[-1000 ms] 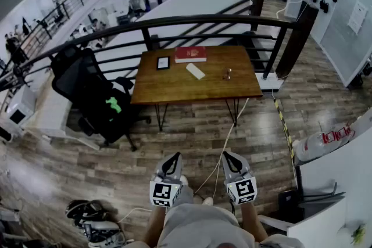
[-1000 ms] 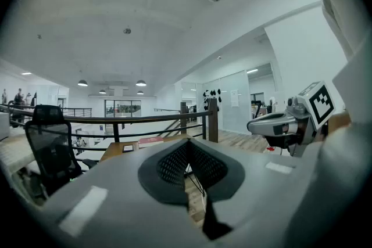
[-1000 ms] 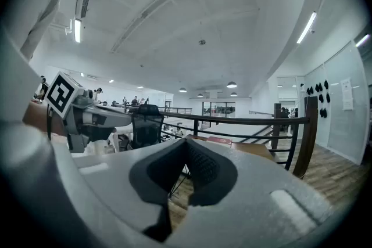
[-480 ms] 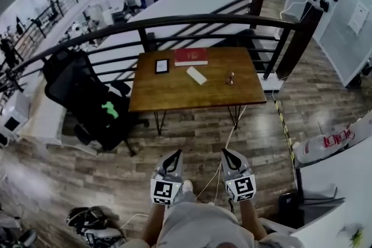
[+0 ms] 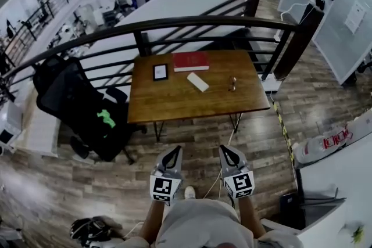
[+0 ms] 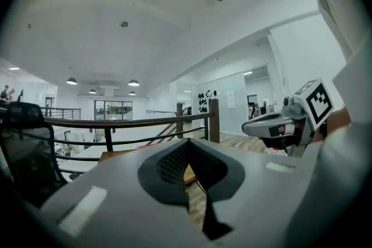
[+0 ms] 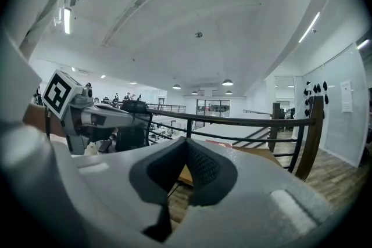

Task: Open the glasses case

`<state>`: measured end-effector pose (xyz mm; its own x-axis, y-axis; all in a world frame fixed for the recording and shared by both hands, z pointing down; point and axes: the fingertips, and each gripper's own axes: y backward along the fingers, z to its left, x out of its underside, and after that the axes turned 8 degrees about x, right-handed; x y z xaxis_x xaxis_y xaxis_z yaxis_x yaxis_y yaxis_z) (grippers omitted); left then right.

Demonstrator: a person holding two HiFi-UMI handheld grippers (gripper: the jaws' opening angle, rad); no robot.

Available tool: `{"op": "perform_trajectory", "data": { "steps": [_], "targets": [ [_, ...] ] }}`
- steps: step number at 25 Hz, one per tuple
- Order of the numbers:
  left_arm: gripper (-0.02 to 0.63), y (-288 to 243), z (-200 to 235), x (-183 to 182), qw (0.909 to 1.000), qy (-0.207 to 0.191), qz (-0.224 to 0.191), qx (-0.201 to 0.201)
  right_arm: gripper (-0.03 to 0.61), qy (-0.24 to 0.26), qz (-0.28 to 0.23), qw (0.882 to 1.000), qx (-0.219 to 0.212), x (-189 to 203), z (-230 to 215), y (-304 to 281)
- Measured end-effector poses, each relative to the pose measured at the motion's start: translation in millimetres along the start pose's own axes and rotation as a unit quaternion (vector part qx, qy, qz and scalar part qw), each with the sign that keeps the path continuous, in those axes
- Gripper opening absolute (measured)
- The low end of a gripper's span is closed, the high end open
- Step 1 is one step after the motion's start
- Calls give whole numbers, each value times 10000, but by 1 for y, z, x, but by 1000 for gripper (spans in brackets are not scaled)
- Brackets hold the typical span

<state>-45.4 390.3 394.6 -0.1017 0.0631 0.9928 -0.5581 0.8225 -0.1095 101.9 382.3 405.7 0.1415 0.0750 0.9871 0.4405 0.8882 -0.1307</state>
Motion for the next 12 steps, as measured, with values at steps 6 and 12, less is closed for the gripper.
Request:
{"op": "perform_trajectory", "data": {
  "steps": [6,12],
  "targets": [
    [20,-13,35,-7,9999,-24,-92,90,3,-47,6,9998,196,-5,5,-28],
    [20,-24,51,-3,9999,70,-100,112,3,-24,116,9997,196,-1,4,-48]
  ]
}}
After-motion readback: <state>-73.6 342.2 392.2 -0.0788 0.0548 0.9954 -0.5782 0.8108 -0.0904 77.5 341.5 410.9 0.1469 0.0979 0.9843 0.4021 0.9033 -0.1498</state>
